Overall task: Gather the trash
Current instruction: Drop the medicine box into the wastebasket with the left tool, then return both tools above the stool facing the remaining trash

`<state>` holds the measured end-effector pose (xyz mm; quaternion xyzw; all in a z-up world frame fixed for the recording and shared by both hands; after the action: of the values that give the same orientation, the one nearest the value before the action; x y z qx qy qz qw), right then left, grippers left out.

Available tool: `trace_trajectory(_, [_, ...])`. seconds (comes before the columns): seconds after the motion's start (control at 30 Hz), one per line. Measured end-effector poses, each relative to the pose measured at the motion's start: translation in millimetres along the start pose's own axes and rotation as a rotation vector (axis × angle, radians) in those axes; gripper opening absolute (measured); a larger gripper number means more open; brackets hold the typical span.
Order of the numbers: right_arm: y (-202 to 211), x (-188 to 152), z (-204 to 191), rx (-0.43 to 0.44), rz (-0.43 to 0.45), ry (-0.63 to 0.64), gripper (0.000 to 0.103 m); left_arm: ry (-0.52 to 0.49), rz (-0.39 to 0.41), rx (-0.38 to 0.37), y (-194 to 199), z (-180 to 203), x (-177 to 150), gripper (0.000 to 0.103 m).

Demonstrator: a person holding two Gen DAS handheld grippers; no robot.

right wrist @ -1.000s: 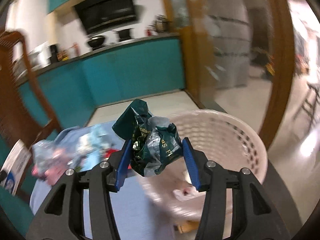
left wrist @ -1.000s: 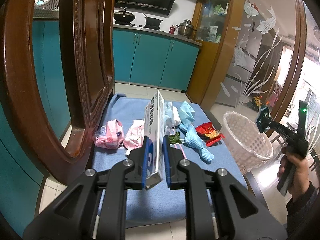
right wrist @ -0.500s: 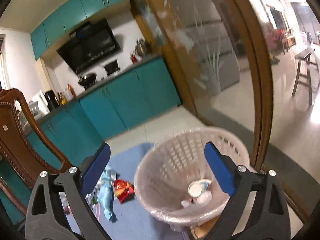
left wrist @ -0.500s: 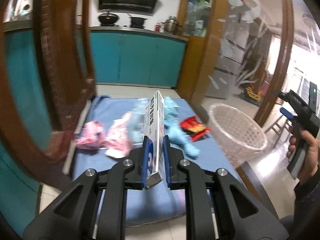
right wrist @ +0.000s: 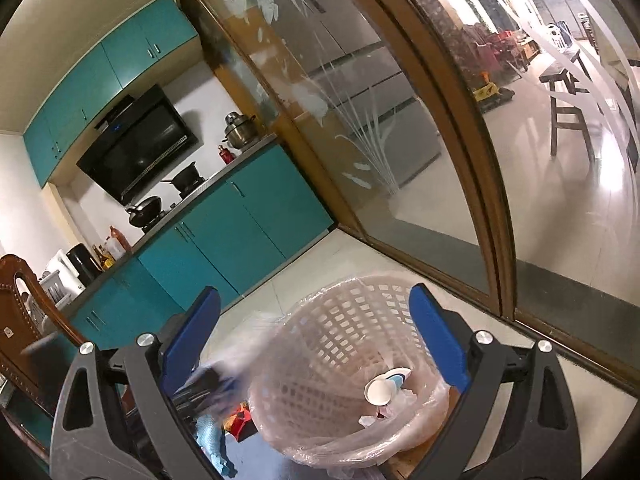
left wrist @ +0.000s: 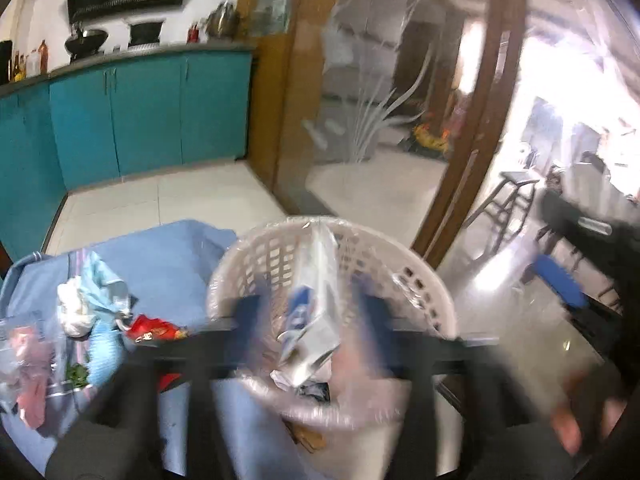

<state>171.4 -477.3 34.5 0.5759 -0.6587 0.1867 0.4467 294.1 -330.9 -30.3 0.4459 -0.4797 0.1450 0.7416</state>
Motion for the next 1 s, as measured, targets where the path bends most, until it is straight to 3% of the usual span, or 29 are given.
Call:
trace_trajectory(0.07, [-1.6, -3.2, -3.6, 0.017, -0.02, 0.016, 0.093, 0.066, -0.021, 0.034, -4.5, -14.4, -7.4, 0.084])
trace_trajectory(0.13, [-2.8, -7.6, -9.8, 0.04, -0.04, 0.029, 0.093, 0.108, -0.005, 0.021, 12.7, -28.5, -15.2, 0.084])
trace_trajectory(0.23, [-4.9, -18.6, -27.8, 0.07, -0.076, 0.077, 0.093, 0.062, 0.047, 0.069, 62.2, -58.0, -29.8, 0.086])
trace_trajectory(0.3, [-6.7, -32.5, -46.0, 0.096, -0.116, 0.135, 0.093, 0.044, 0.076, 0.124, 93.0, -80.4, -36.3, 0.093])
trace_trajectory(0.47, [-4.3, -85.8, -108.6, 0.197, -0.242, 0.305, 0.093, 0.099, 0.128, 0.309, 189.2, -163.3, -72.9, 0.097])
trace_trajectory(0.6, [14.4, -149.7, -158.6, 0.307, -0.388, 0.412, 0.093, 0.11, 0.156, 0.406, 232.7, -199.2, -98.9, 0.097])
trace_trajectory(0.77, [46.2, -196.5, -186.1, 0.341, -0.44, 0.518, 0.093, 0.127, 0.076, 0.398, 236.3, -216.1, -125.4, 0.097])
trace_trajectory(0.87, [50.5, -207.0, -193.4, 0.344, -0.442, 0.556, 0.093, 0.199, 0.02, 0.341, 221.2, -218.9, -137.1, 0.097])
trace_trajectory(1.0, [40.4, -212.4, -190.5, 0.319, -0.453, 0.558, 0.093, 0.197, -0.005, 0.354, 209.4, -225.6, -140.2, 0.097])
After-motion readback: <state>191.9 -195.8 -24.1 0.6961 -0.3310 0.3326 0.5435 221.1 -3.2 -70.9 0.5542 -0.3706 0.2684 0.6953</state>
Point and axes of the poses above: each gripper's, at about its wrist camera, not at the fingertips, and y roughly against the way its jaws point, z to its right, x to its top, the point moved 9 cm from there along -y, roughly the way its jaws point, and after that the axes turned 5 degrees about z, right-handed, at the moved point
